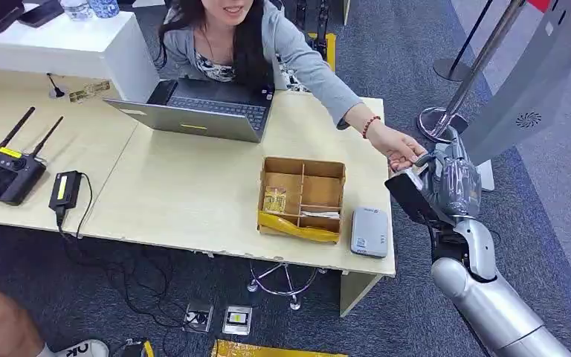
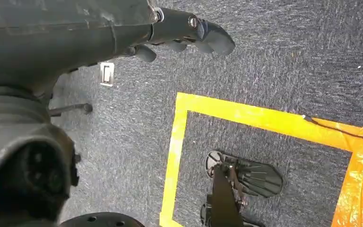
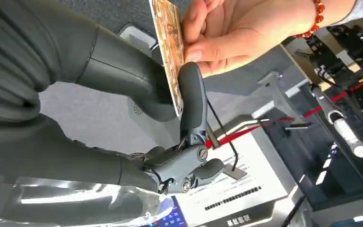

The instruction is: Pass the card to the sensor for recognition and then transmit it.

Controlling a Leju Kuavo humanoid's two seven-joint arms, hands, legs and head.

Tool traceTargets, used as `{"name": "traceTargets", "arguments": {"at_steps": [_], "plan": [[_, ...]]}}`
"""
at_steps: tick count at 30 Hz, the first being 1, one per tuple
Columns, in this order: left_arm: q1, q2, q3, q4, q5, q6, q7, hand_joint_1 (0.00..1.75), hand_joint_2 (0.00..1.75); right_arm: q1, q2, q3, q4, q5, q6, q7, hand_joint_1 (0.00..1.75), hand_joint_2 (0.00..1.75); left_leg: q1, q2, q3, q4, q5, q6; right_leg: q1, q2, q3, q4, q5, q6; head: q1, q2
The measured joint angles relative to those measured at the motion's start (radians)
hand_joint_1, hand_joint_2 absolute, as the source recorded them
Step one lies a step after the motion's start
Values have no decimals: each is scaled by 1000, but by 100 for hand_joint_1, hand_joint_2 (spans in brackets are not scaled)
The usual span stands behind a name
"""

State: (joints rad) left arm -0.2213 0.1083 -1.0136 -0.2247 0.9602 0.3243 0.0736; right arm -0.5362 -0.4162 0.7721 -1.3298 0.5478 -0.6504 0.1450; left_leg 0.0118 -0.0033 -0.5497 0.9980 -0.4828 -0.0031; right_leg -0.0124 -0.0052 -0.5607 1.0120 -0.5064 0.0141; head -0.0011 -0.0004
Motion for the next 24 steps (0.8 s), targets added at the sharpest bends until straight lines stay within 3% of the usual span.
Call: {"name": "traceTargets", "arguments": {"at_steps": [24], "plan": [[7, 0, 0, 0, 11, 3, -2, 0, 0, 2, -3, 9, 29, -40, -15, -2, 175, 175, 0, 0, 0, 0, 0, 0, 0, 0, 0, 0, 0, 0, 0, 0]]}}
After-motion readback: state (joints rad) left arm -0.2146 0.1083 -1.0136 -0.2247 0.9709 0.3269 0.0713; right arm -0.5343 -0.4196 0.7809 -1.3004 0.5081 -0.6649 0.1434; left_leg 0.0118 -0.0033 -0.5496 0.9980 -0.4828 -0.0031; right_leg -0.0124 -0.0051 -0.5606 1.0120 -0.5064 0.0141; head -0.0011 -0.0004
